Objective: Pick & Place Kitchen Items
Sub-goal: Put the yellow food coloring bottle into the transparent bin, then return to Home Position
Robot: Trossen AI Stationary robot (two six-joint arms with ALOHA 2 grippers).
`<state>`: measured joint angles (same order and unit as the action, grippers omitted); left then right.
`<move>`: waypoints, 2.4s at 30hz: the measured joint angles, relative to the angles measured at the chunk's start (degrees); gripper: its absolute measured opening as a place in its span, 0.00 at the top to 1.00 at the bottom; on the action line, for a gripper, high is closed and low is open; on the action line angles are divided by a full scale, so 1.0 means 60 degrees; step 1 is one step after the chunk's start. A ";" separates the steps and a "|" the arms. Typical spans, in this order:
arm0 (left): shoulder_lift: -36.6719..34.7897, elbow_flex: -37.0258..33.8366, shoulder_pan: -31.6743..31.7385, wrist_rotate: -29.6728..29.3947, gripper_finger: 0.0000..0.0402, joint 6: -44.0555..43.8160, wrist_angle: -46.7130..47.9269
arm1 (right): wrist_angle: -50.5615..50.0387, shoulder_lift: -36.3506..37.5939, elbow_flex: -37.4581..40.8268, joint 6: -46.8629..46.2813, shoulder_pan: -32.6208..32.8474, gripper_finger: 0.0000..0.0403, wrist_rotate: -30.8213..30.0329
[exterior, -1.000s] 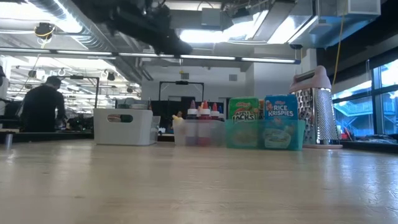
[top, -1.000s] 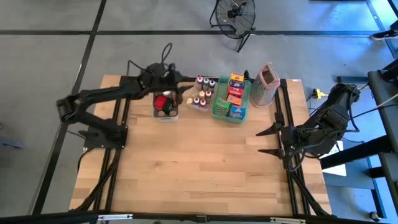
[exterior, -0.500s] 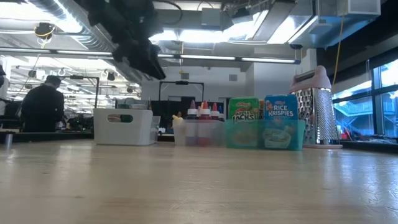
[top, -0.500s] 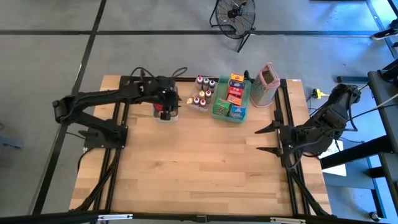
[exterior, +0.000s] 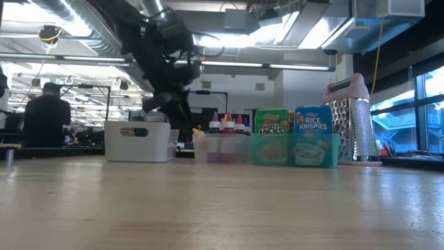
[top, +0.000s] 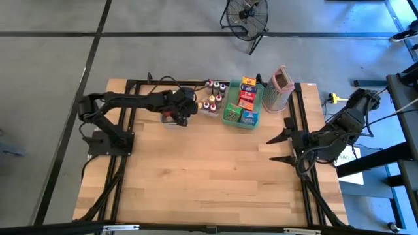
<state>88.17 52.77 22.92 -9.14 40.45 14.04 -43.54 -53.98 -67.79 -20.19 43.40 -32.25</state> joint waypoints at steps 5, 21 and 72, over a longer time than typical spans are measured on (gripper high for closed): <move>0.0355 0.0000 -0.0010 -0.0147 0.70 0.0462 -0.0232 | 0.0002 0.0000 -0.0004 -0.0069 0.0004 0.35 0.0026; 0.0414 0.0000 -0.0011 -0.0286 0.70 0.0771 -0.0589 | -0.0172 0.0000 -0.0004 0.0004 0.0000 0.35 -0.0010; -0.2330 0.1125 -0.1040 -0.1942 0.82 -0.1072 0.0845 | -0.0204 0.1005 -0.0004 0.0224 0.0007 0.35 0.0548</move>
<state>74.19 59.52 16.68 -20.79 34.02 19.11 -44.76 -47.95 -67.81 -18.84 43.44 -28.97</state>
